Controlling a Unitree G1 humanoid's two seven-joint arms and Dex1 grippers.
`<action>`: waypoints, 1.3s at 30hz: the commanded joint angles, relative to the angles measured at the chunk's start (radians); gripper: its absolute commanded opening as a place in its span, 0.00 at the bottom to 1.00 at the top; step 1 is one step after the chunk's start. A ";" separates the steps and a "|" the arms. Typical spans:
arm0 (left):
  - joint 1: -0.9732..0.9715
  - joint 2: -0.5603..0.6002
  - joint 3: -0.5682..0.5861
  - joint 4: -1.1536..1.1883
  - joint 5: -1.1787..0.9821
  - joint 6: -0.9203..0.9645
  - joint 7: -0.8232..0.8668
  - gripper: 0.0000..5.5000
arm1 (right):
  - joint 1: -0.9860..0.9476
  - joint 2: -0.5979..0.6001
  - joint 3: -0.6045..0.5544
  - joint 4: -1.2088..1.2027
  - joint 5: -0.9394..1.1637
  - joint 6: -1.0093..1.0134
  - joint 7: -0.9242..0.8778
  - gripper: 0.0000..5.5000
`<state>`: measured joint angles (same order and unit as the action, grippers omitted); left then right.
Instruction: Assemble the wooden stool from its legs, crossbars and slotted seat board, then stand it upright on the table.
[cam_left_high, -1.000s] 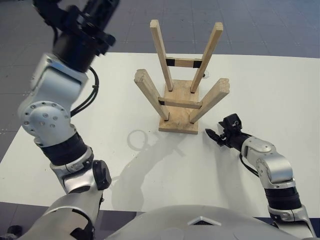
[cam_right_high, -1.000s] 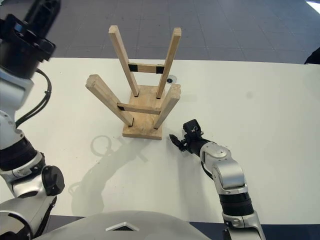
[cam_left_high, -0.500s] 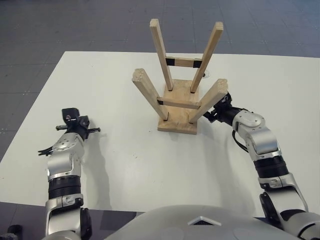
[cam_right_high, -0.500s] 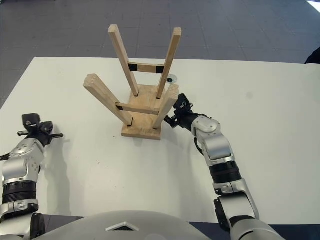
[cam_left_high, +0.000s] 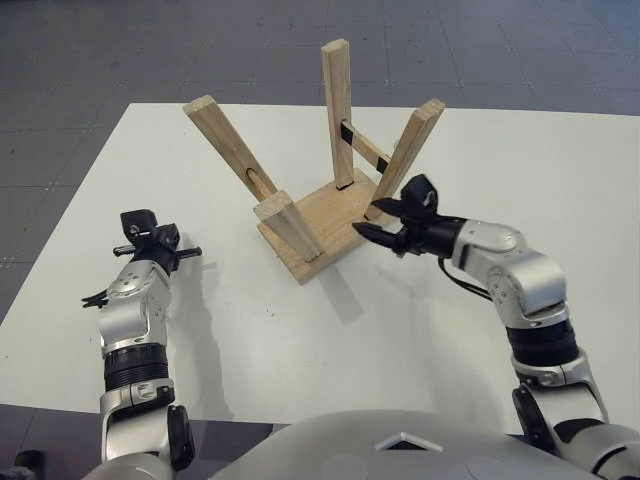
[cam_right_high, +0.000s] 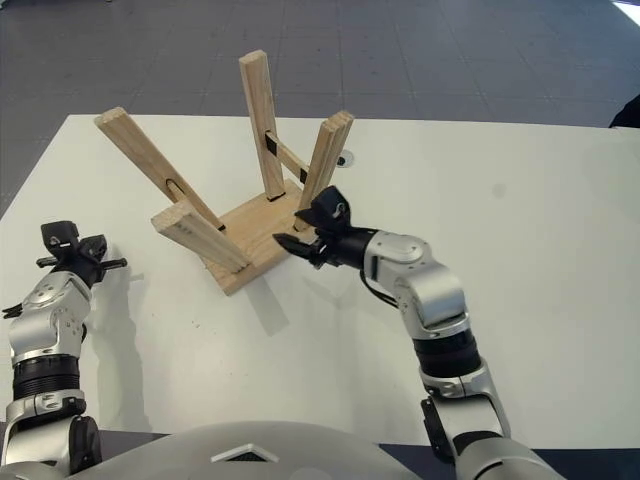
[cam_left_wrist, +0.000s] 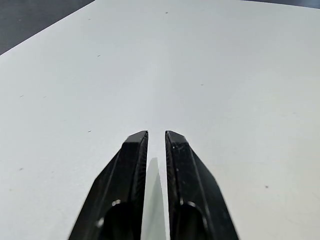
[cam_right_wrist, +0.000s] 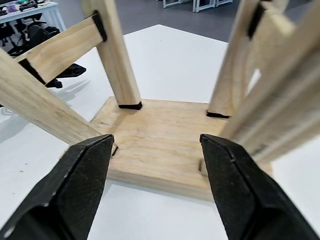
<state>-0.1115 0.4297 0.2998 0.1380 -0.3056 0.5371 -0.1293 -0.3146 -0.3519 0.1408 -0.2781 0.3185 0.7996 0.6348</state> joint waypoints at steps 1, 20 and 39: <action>0.031 0.015 -0.071 -0.249 -0.068 0.299 -0.031 0.12 | 0.078 -0.173 -0.053 -0.013 -0.009 0.035 0.054 0.58; -0.199 -0.095 -0.213 -0.103 -0.060 0.450 -0.079 0.12 | -0.450 0.143 -0.042 1.382 -0.319 -0.802 -0.151 0.58; -0.317 -0.167 -0.255 0.180 -0.030 0.191 -0.337 0.12 | 0.035 -0.039 -0.063 0.435 -0.241 -0.355 0.033 0.58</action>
<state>-0.4569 0.2770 0.0394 0.3391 -0.3089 0.7440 -0.4281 -0.2909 -0.3876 0.0904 0.2551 0.0292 0.3929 0.6478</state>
